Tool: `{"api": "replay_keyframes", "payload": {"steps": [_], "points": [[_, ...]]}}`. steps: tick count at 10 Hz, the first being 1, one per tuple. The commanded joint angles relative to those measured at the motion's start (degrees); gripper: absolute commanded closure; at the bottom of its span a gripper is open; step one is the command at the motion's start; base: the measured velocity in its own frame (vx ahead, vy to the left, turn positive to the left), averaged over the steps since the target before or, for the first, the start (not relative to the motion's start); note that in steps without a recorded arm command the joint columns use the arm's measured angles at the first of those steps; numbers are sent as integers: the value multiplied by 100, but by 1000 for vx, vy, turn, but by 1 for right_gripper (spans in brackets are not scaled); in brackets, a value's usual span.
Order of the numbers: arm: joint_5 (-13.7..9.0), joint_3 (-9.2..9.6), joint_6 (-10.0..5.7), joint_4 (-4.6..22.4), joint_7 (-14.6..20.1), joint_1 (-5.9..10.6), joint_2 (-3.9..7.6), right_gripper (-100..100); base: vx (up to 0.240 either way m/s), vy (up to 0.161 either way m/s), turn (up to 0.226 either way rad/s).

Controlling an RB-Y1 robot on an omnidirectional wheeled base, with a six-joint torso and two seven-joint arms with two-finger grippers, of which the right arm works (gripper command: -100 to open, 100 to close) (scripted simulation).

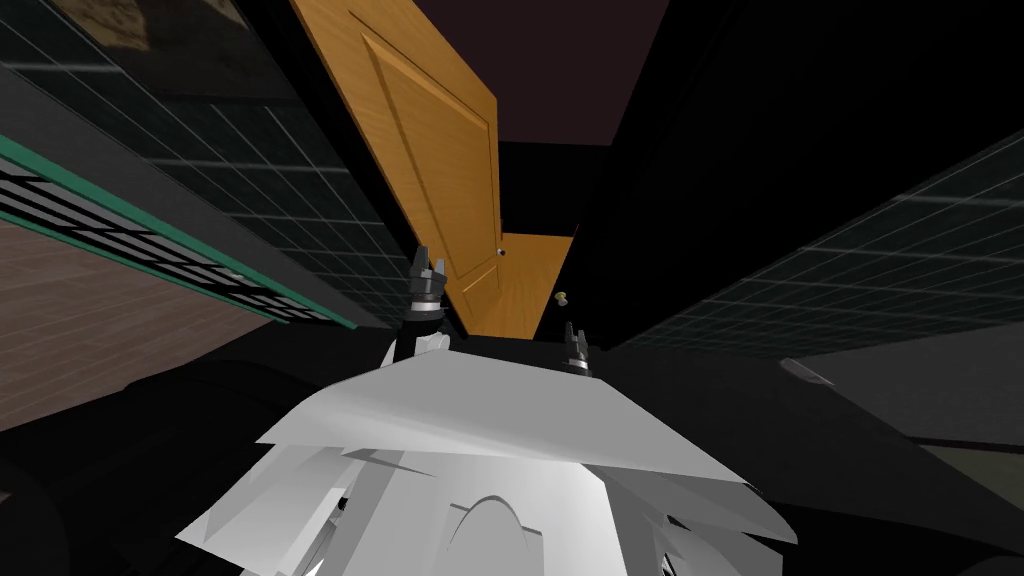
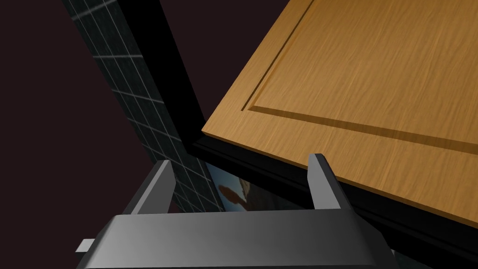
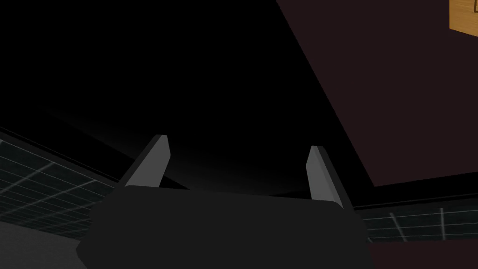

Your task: Push the door open

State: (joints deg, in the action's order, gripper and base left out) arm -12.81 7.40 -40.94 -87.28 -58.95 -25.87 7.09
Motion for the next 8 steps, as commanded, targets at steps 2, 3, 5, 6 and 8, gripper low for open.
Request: {"api": "replay_keyframes", "payload": {"steps": [2,3,5,6,8], "points": [[-39,16,-66,216,-394,22,17,-100,31,-39,89],[-63,27,-112,352,-547,28,30,-100,49,-65,157],[-87,39,-158,488,-826,35,43,-100,46,-45,73],[-87,39,-158,488,-848,35,43,-100,32,-35,56],[-133,61,-246,746,-1226,48,67,-100,38,-52,130]]}}
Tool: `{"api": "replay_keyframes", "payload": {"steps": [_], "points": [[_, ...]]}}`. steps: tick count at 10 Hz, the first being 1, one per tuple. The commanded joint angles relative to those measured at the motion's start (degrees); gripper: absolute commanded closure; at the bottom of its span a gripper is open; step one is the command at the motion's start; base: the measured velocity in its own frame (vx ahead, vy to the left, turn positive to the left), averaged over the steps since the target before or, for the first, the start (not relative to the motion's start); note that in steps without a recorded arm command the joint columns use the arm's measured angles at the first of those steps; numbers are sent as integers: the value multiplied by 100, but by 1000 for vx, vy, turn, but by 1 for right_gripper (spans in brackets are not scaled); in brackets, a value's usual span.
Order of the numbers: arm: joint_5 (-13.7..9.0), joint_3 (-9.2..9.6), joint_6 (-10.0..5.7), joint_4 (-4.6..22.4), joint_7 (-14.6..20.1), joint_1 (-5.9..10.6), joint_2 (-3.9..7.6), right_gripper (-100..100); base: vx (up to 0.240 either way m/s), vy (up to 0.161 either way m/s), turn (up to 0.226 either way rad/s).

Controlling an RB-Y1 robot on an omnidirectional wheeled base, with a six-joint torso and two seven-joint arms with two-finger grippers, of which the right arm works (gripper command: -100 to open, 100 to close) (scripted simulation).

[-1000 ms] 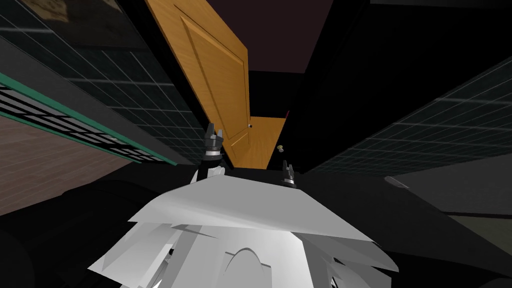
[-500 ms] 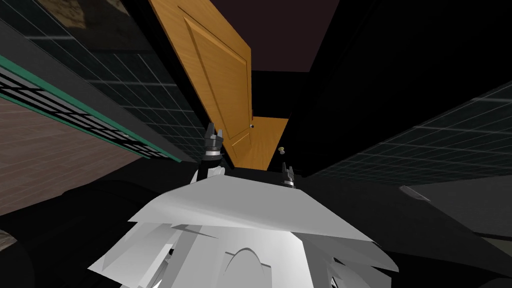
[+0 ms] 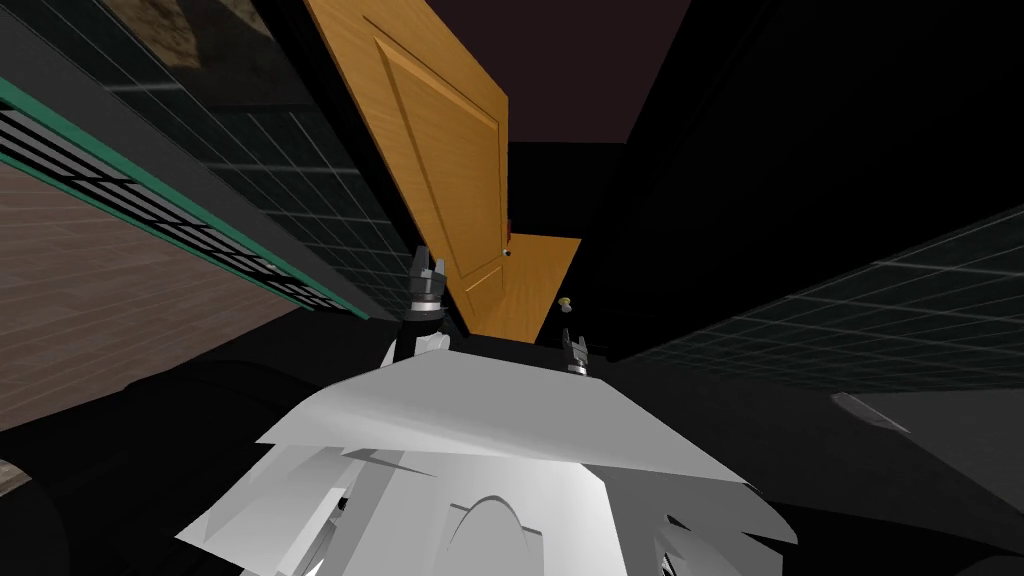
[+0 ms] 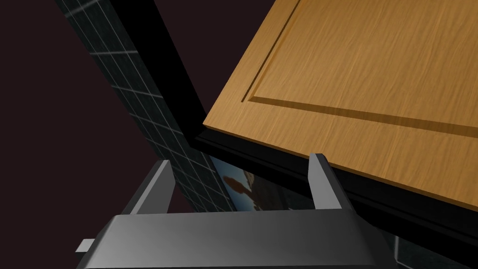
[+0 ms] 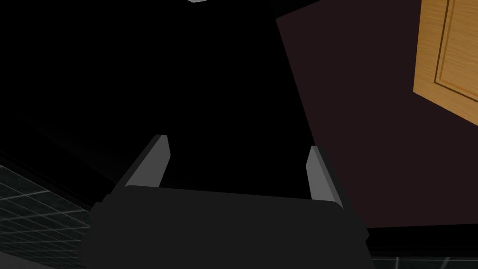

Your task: Push the door open

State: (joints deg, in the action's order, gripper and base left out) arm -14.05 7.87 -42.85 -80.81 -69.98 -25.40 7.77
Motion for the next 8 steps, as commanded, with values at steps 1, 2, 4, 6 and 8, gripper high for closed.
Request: {"api": "replay_keyframes", "payload": {"steps": [1,2,4,6,8], "points": [[-9,14,-54,100,-183,0,0,-100,44,-48,55],[-31,24,-96,223,-394,6,11,-100,37,-46,76],[-53,35,-138,346,-606,12,22,-100,45,-55,96],[-92,54,-213,567,-975,23,41,-100,38,-52,106],[-111,63,-249,672,-1178,28,50,-100,43,-69,96]]}}
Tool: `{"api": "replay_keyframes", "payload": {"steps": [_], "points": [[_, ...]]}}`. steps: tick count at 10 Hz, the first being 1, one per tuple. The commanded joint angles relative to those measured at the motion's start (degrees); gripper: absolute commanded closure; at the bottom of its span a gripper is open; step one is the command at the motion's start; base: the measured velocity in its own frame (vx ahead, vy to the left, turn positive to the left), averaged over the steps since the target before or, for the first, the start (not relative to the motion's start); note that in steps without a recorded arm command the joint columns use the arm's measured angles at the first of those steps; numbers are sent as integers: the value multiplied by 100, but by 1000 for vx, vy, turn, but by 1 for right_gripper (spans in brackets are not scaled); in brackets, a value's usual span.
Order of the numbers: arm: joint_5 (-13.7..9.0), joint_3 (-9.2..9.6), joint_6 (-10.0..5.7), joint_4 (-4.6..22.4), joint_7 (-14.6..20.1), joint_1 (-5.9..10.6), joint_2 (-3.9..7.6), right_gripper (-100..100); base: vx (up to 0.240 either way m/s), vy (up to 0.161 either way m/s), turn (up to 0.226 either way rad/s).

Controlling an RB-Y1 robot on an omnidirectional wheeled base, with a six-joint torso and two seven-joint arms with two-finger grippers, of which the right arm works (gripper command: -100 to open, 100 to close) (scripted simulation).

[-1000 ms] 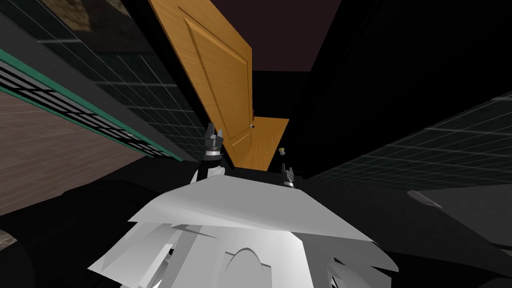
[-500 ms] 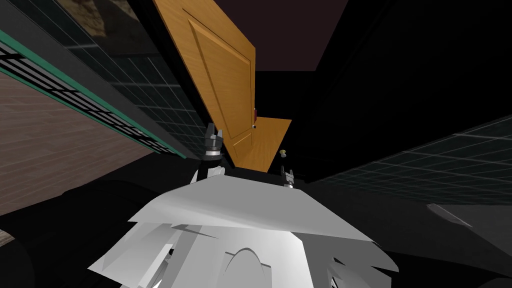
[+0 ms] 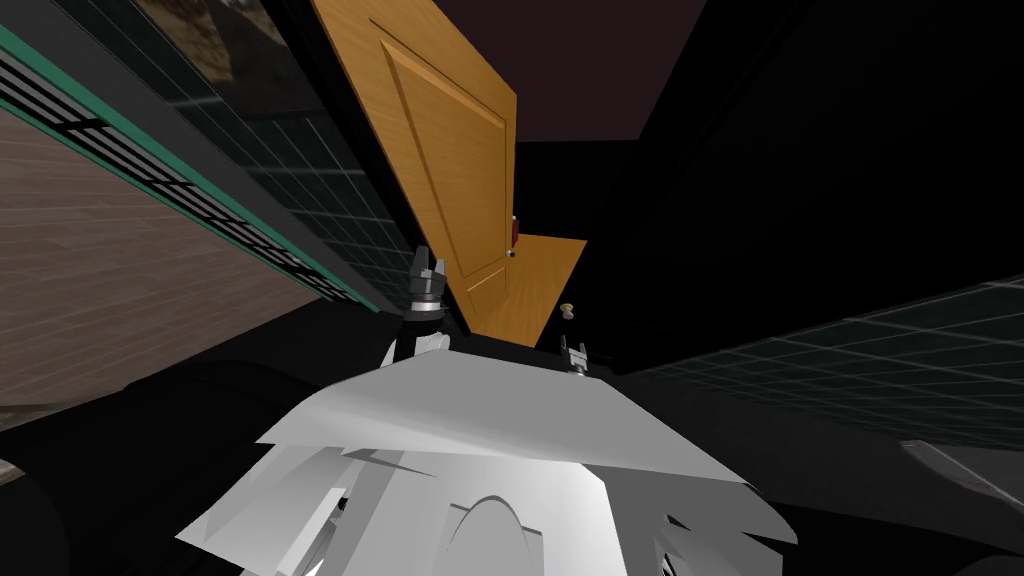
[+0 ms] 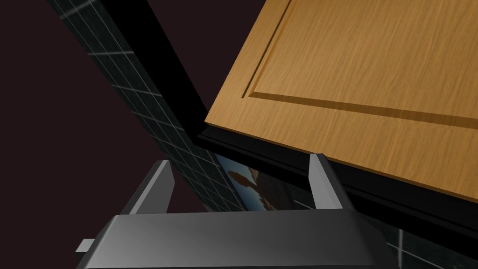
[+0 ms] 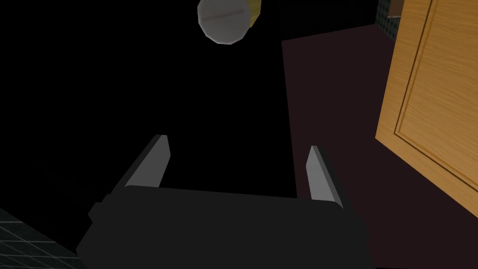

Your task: Push the door open

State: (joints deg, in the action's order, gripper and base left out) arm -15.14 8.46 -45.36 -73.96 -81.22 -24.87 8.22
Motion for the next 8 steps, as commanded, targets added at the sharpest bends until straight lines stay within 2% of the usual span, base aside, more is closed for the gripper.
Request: {"api": "replay_keyframes", "payload": {"steps": [1,5,8], "points": [[-22,13,-34,94,-240,-19,14,-100,28,-36,59],[-81,42,-147,425,-836,-3,41,-100,43,-55,103],[-113,57,-207,601,-1157,6,55,-100,30,-49,63]]}}
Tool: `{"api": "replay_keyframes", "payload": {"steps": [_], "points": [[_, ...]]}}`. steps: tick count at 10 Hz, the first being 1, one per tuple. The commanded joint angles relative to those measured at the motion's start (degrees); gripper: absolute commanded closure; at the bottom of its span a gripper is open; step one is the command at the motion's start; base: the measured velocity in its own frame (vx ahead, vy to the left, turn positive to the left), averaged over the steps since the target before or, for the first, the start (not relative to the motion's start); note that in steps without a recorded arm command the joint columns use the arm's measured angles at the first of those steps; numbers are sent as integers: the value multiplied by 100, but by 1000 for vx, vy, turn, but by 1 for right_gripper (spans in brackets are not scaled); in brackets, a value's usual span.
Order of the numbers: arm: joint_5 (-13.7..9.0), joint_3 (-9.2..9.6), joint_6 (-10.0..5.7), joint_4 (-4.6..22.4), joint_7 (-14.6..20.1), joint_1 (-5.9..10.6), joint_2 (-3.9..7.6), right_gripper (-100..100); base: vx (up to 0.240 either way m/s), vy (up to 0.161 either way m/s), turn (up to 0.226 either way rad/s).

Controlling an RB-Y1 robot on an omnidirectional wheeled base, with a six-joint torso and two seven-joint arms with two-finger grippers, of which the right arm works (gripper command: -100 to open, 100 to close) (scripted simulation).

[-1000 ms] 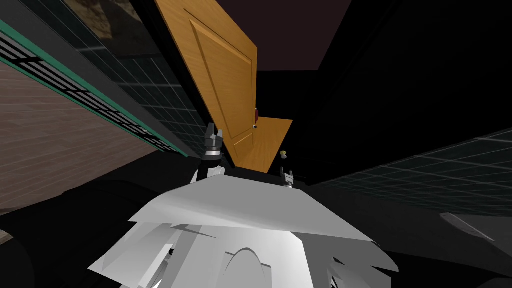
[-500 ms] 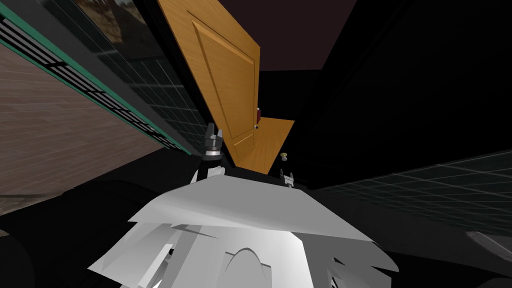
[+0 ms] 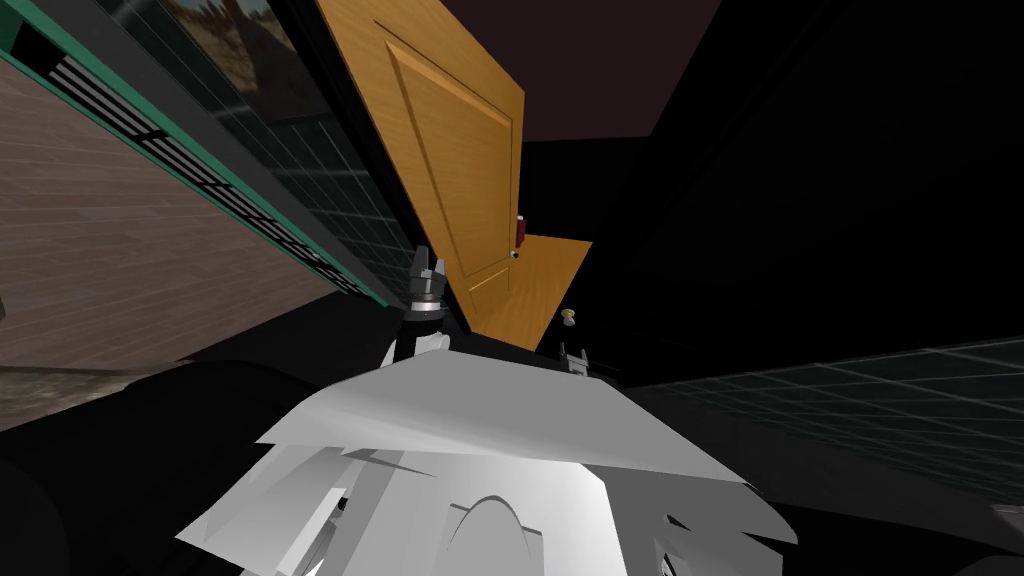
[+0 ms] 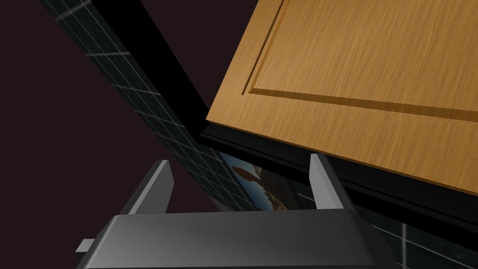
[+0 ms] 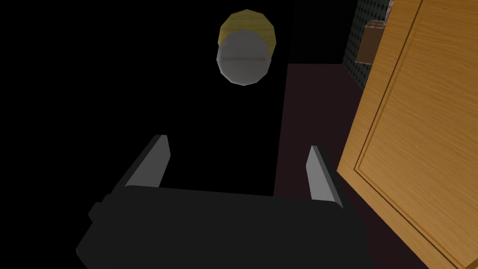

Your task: Push the door open

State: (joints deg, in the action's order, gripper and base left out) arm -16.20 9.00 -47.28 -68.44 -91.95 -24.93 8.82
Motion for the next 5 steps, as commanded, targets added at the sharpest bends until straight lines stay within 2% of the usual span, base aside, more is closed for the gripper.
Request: {"api": "replay_keyframes", "payload": {"steps": [1,2,3,5], "points": [[-18,9,-36,115,-206,15,0,-100,29,-41,96],[-27,14,-55,168,-306,18,4,-100,28,-45,75],[-21,12,-23,87,-228,-14,9,-100,11,-21,12],[-17,-34,-11,153,-231,56,5,-100,146,-5,19]]}}
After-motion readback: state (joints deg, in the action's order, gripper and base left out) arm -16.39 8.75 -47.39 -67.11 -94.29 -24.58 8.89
